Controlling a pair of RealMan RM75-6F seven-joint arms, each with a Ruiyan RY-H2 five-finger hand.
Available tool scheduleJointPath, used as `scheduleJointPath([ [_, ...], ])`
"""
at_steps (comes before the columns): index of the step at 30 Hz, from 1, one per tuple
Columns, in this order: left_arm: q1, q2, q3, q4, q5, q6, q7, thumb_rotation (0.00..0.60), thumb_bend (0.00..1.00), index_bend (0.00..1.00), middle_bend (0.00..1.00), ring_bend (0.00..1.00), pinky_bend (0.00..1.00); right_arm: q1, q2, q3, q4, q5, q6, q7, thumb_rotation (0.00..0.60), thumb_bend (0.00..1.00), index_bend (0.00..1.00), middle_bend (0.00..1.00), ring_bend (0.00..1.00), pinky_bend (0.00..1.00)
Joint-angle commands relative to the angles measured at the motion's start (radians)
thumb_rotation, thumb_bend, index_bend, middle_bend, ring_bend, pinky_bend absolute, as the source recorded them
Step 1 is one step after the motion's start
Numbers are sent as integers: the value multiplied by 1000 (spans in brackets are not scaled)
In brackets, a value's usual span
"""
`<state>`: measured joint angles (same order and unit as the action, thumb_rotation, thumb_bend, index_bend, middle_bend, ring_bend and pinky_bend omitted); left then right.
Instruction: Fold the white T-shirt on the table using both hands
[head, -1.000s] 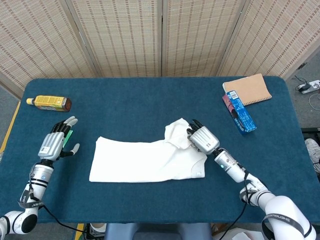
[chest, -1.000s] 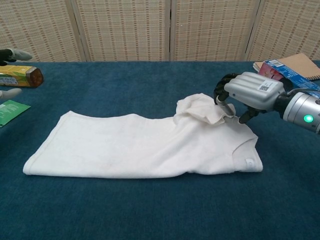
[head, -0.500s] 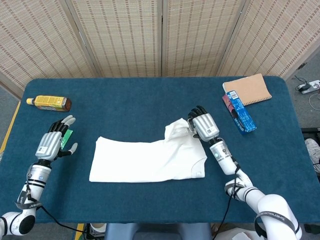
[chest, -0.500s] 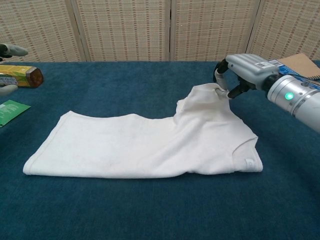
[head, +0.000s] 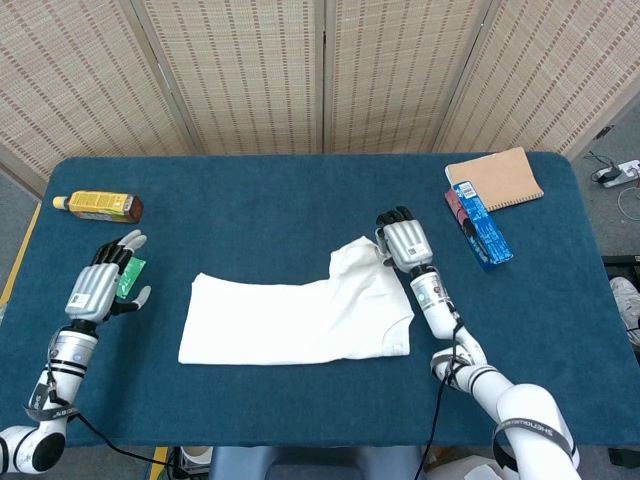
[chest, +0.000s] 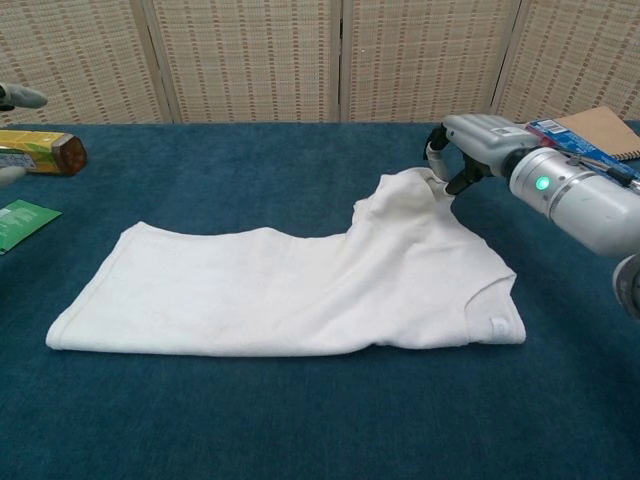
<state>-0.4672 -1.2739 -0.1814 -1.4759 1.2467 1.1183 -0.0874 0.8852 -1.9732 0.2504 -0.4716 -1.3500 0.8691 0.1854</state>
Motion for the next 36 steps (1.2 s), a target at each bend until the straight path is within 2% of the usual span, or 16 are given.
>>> scheduleJointPath([
  [1, 2, 3, 2, -1, 0, 2, 2, 600, 384, 38, 52, 0, 5, 10, 6, 8, -10, 7, -1, -11, 600, 294, 54, 117, 74, 62],
  [3, 4, 4, 2, -1, 0, 3, 1, 600, 384, 38, 52, 0, 6, 7, 20, 3, -24, 1, 13, -15, 600, 270, 5, 90, 55, 44],
  [10, 7, 4, 2, 4, -2, 3, 0, 600, 384, 38, 52, 0, 5, -21, 90, -9, -116, -18, 76, -9, 600, 224, 0, 66, 36, 30],
  [14, 8, 8, 4, -1, -1, 1, 3, 600, 384, 38, 52, 0, 5, -60, 164, -58, -240, -81, 150, 36, 600, 218, 5, 73, 31, 30],
  [16, 9, 11, 7, -4, 1, 0, 5, 600, 384, 40, 52, 0, 5, -84, 207, -96, -301, -124, 191, 49, 600, 217, 44, 95, 31, 30],
  [21, 15, 17, 9, -14, 8, 11, 9, 600, 384, 42, 52, 0, 6, -163, 333, -201, -473, -228, 300, 56, 600, 217, 218, 151, 33, 30],
  [27, 18, 21, 13, -24, 9, 12, 20, 600, 384, 53, 52, 0, 5, -239, 446, -289, -619, -307, 387, 49, 600, 218, 324, 222, 66, 30],
  [32, 20, 27, 21, -28, 17, 11, 32, 600, 384, 94, 52, 0, 5, -283, 498, -341, -660, -356, 433, 29, 600, 218, 385, 257, 87, 30],
  [36, 12, 33, 45, -8, 74, 7, 36, 600, 384, 184, 52, 0, 5, -308, 531, -339, -685, -376, 487, 12, 600, 218, 388, 261, 88, 30],
])
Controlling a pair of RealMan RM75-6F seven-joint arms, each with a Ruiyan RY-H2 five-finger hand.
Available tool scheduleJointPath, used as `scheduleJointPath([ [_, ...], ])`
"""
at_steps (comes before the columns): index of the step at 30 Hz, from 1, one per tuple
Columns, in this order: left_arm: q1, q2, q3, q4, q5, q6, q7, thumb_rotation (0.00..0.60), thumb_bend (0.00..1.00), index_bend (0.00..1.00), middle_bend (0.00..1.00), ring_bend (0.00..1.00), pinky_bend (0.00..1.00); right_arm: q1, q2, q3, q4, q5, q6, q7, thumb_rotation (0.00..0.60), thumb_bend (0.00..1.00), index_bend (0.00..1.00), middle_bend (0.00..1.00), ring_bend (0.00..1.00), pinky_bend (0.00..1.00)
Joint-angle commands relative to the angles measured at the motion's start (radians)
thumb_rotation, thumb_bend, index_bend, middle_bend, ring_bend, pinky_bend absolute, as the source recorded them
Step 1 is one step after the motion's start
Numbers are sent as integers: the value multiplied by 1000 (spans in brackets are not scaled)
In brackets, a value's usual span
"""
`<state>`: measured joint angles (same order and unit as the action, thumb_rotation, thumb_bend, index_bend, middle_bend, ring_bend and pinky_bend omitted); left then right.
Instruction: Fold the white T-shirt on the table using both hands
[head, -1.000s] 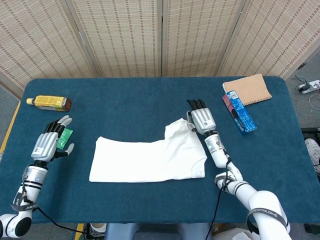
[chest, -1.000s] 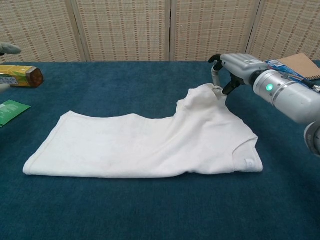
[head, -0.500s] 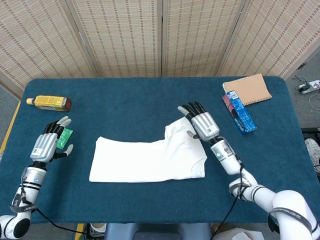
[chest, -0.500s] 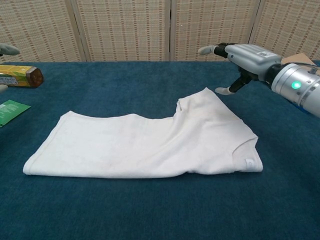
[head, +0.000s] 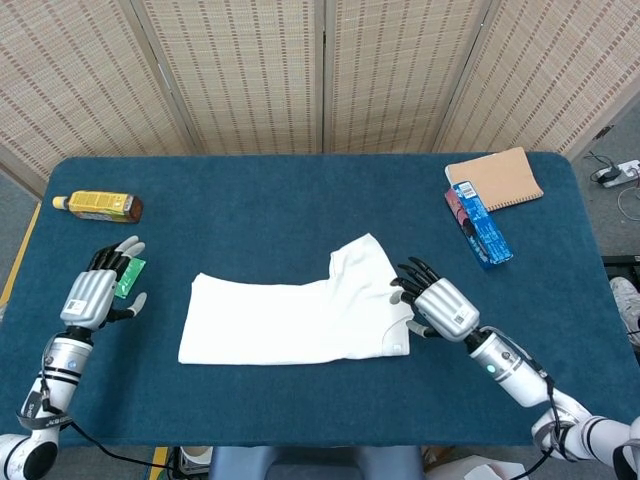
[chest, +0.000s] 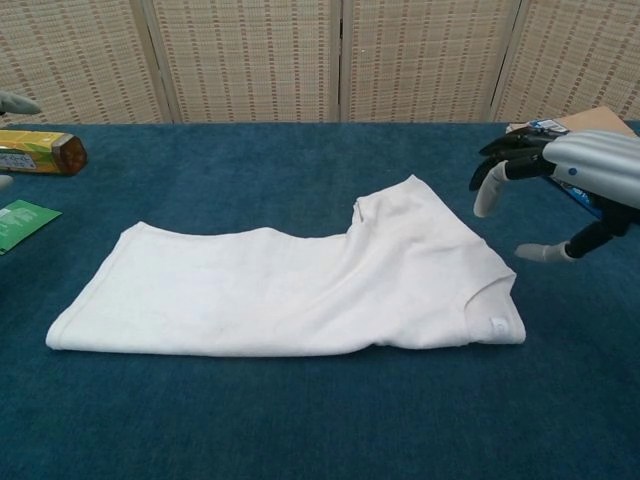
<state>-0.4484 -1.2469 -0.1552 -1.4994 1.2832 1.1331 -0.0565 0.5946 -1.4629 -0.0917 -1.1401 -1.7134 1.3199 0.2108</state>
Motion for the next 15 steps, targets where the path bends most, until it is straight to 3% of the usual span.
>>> scheduleJointPath([
  [1, -13, 10, 28, 25, 55, -17, 7, 600, 384, 210, 52, 0, 5, -22, 28, 10, -22, -14, 52, -18, 600, 218, 389, 263, 89, 30],
  [7, -42, 11, 69, 98, 125, -60, 24, 600, 384, 278, 52, 0, 5, -54, 96, 30, -89, -12, 107, -48, 600, 218, 395, 272, 97, 30],
  [15, -36, -15, 72, 126, 124, -47, 3, 600, 384, 276, 52, 0, 5, -92, 111, -49, -90, -70, 65, -85, 600, 218, 404, 272, 97, 30],
])
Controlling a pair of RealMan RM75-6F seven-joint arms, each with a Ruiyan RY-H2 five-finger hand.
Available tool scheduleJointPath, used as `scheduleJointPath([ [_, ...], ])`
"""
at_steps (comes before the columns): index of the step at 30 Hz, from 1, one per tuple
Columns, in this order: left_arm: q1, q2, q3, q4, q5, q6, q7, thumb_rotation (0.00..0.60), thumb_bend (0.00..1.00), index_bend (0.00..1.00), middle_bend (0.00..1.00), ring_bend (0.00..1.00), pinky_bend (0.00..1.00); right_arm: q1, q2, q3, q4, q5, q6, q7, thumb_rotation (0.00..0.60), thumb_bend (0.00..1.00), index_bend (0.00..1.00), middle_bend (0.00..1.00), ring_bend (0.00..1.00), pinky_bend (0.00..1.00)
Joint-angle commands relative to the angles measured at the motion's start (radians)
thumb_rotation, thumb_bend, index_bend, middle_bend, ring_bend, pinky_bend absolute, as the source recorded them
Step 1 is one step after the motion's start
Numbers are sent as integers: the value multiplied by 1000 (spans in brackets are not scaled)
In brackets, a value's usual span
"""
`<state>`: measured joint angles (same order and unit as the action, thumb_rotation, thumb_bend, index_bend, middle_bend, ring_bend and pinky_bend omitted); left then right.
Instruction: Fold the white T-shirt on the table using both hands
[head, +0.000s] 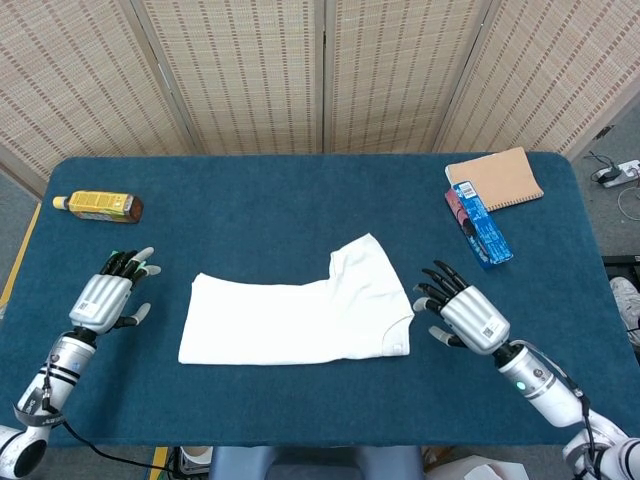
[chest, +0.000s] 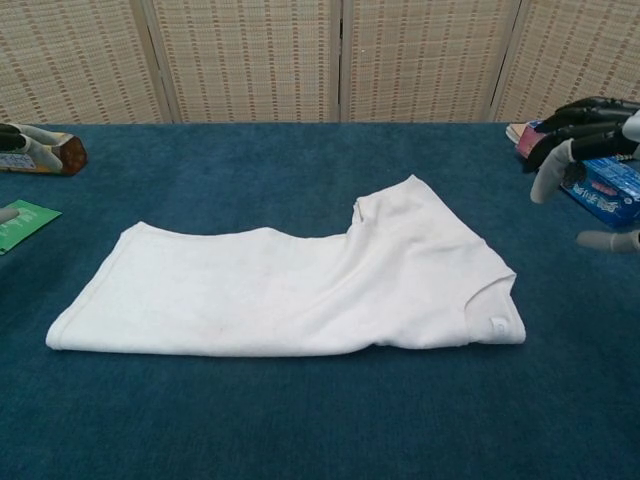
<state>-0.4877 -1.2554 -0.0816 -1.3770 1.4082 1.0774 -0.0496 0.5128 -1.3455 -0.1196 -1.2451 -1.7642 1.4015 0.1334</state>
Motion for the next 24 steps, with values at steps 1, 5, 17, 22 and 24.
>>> scheduleJointPath([
  [1, 5, -9, -2, 4, -1, 12, -5, 600, 384, 275, 52, 0, 5, -12, -12, -30, 26, -25, -26, -9, 600, 218, 404, 272, 97, 30],
  [5, 11, -13, -1, -1, 1, 25, -17, 600, 384, 272, 52, 0, 6, -15, -58, -55, 105, -54, -57, -21, 600, 218, 404, 272, 97, 30],
  [17, 33, 3, 8, -29, 2, 45, -48, 600, 384, 268, 52, 0, 5, -35, -240, -63, 341, -95, -28, 36, 600, 158, 404, 243, 97, 30],
  [22, 33, 3, 10, -31, 1, 39, -48, 600, 384, 267, 52, 0, 5, -45, -287, -62, 384, -97, -14, 41, 600, 153, 404, 243, 97, 30],
  [24, 33, 3, 9, -31, -1, 39, -48, 600, 384, 266, 52, 0, 5, -45, -302, -60, 399, -99, -8, 46, 600, 153, 404, 243, 97, 30],
])
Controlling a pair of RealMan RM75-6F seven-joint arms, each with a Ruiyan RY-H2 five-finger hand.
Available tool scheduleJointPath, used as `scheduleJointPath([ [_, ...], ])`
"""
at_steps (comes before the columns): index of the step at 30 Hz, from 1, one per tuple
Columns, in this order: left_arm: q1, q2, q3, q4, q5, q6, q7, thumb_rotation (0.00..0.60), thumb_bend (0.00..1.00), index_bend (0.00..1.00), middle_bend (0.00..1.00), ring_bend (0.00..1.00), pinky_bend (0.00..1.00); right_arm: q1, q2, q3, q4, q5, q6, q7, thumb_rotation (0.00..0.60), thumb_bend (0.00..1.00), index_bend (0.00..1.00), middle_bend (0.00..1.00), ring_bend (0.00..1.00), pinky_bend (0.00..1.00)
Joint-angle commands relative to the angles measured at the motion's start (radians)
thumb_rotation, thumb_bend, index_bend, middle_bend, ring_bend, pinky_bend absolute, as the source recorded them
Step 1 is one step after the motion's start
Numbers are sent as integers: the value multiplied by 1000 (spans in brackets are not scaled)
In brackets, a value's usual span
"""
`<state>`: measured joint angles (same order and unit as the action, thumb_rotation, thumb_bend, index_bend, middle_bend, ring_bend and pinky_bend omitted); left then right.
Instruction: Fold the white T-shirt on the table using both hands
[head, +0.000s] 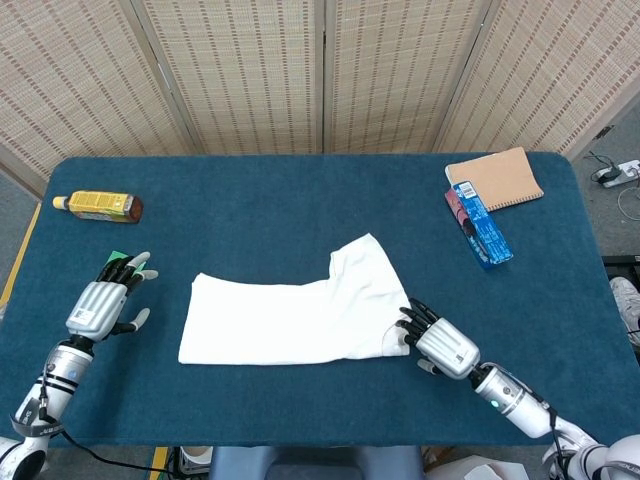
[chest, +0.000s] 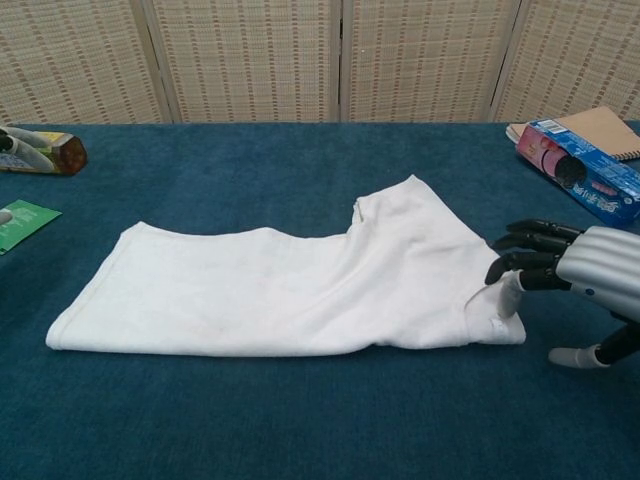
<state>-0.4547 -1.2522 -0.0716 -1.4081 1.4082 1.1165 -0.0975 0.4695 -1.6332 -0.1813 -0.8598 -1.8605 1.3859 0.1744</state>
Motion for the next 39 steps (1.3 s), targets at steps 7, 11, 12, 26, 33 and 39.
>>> scheduleJointPath([
  [7, 1, 4, -3, 0, -4, -2, -11, 600, 383, 264, 52, 0, 5, 10, -49, 16, 51, 0, 14, 19, 600, 166, 404, 253, 100, 30],
  [11, 2, 4, -3, 2, -6, -3, -16, 600, 384, 260, 52, 0, 5, 17, -63, 20, 67, 5, 7, 25, 600, 193, 414, 266, 112, 30],
  [12, 2, 4, -3, 3, -6, -4, -16, 600, 384, 260, 52, 0, 5, 17, -67, 22, 71, 7, 6, 26, 600, 196, 419, 269, 115, 30],
  [26, 2, 0, -2, 9, -5, -9, -29, 600, 384, 257, 52, 0, 2, 12, -104, 14, 138, 13, 11, 47, 600, 334, 533, 325, 165, 35],
  [33, 3, 3, 0, 10, -2, -10, -36, 600, 384, 250, 52, 0, 0, 12, -105, 14, 141, 13, 33, 63, 600, 405, 598, 368, 191, 48],
  [39, 3, 5, 1, 7, -4, -14, -36, 600, 384, 235, 52, 0, 0, -2, -61, 8, 97, 14, 60, 61, 600, 447, 615, 382, 201, 48],
])
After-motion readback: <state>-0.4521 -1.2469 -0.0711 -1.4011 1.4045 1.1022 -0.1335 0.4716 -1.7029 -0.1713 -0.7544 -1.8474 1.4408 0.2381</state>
